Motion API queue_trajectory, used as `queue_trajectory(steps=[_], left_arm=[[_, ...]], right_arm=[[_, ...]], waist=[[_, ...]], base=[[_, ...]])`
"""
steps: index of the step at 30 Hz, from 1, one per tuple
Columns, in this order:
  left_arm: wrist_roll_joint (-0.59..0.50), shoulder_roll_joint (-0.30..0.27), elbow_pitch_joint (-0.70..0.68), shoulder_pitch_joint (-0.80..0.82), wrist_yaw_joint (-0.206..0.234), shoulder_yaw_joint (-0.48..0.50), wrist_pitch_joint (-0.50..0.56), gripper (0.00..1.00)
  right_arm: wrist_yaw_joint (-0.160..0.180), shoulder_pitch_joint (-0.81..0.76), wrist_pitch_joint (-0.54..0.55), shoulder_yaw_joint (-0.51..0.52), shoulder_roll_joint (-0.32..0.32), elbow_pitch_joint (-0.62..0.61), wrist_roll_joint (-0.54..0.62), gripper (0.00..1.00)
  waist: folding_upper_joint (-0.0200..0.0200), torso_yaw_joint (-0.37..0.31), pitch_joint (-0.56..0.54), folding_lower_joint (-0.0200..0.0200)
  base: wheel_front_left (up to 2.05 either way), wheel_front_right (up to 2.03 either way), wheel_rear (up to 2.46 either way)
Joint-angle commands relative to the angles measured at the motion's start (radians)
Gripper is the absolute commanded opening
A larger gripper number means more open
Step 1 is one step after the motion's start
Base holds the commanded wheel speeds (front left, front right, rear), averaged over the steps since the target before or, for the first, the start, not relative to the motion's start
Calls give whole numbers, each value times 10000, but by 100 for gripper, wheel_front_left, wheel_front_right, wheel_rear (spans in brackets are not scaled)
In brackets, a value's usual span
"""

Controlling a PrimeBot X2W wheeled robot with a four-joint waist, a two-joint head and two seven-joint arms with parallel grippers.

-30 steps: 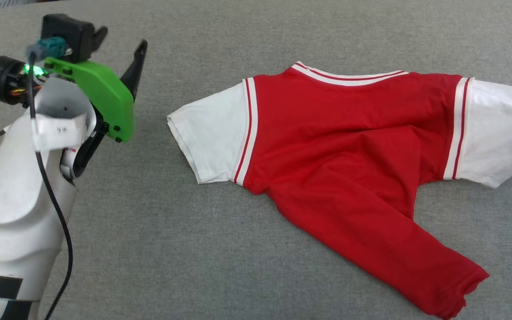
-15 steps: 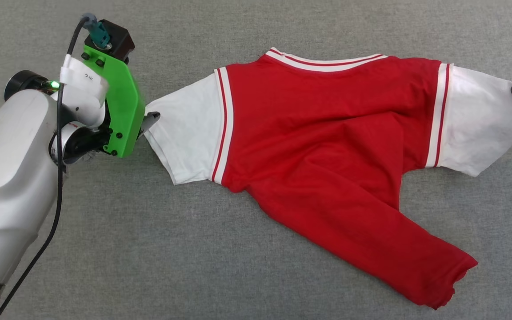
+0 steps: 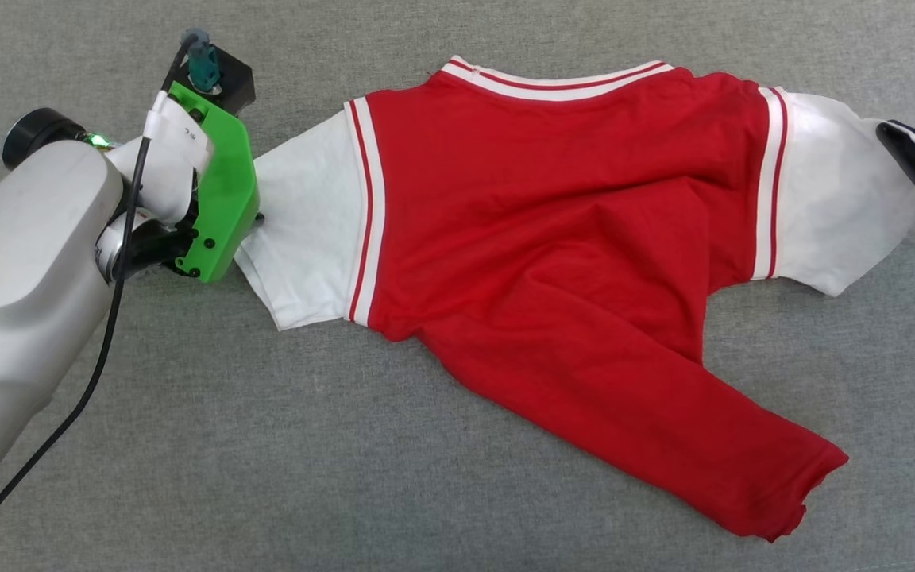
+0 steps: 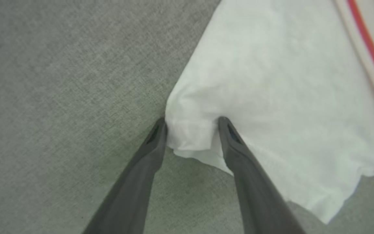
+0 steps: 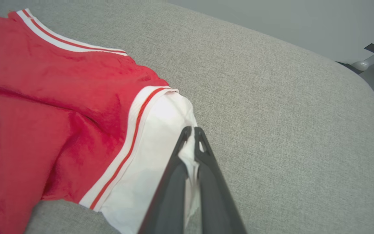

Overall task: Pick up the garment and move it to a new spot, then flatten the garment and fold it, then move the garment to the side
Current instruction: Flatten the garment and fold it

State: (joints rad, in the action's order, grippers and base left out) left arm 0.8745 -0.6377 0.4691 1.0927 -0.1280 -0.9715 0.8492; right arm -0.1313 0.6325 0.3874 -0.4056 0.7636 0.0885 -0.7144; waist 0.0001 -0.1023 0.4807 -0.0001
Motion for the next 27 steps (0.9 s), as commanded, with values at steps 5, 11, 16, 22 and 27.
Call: queue_trajectory(steps=[5, 11, 16, 22, 27], left_arm=[[302, -211, 180, -217, -26, -980, -713, 0], [397, -247, 150, 366, -26, -954, -2631, 0], [337, -281, 69, 831, -26, -904, -4301, 0], [44, -361, -262, 1380, -27, -750, -5910, 0], [-445, -329, -517, 1850, 88, -544, -6801, 0]], right_arm=[[6, 480, -410, -123, -91, 266, -141, 0], [6, 796, -661, -274, -39, 477, -162, 0], [6, 1076, -946, -255, 178, 723, -241, 0], [6, 1653, -1511, -62, 291, 1104, 26, 0], [6, 2131, -1799, 137, 371, 1351, 125, 0]], waist=[[-1, 120, -275, 1], [-1, 434, -1001, 1], [-1, 738, -1647, 1], [-1, 1086, -2250, 1], [-1, 1389, -2677, 1]], base=[[0, 0, 0], [0, 0, 0], [0, 0, 0], [0, 0, 0], [0, 0, 0]])
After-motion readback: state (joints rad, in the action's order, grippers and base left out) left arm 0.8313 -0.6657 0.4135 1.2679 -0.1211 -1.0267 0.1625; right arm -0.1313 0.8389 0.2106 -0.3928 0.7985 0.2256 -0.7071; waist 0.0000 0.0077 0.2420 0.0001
